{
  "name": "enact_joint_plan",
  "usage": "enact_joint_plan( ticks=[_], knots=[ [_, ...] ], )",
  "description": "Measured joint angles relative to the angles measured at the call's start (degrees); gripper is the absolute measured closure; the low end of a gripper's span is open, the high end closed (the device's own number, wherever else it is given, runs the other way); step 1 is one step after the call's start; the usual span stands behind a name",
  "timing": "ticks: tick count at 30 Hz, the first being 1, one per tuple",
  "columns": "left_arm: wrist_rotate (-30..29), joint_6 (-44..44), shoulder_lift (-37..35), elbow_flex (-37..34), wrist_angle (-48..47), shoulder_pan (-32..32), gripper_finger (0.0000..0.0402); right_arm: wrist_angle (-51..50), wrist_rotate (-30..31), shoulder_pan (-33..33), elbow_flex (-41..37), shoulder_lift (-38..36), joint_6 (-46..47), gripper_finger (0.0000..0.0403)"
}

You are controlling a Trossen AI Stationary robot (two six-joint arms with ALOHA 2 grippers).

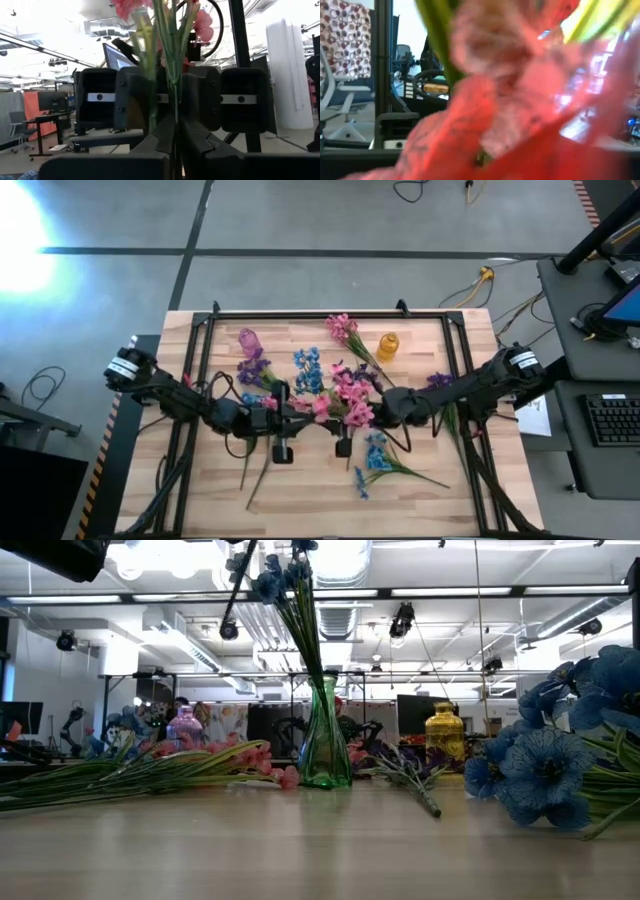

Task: Sort flowers into vase by color
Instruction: Put the bottom left pink flowers into the yellow vase

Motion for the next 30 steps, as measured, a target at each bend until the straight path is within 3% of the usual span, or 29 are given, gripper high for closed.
enact_joint_plan(
  ticks=[7,12,17,22,30],
  knots=[
    [0.1,-6.3,-2.1,0.0,-6.3,0.0,0.0317,-8.4,0.0,0.0,1.5,-1.6,3.2,0.0385],
    [0.4,-9.2,-4.4,0.0,-13.5,-0.1,0.0231,-21.8,0.1,0.0,4.4,-3.3,8.0,0.0389],
    [-0.1,-12.2,-7.4,0.0,-20.5,-0.1,0.0171,-38.2,-0.2,0.2,8.7,-3.9,13.8,0.039],
    [0.4,-14.1,-8.2,0.0,-23.5,-0.3,0.0147,-43.9,-0.2,0.3,10.2,-3.6,16.3,0.039],
    [3.1,-14.8,-8.6,0.0,-27.7,-0.5,0.0146,-45.0,-0.1,0.3,11.6,-3.6,16.2,0.039]
  ],
)
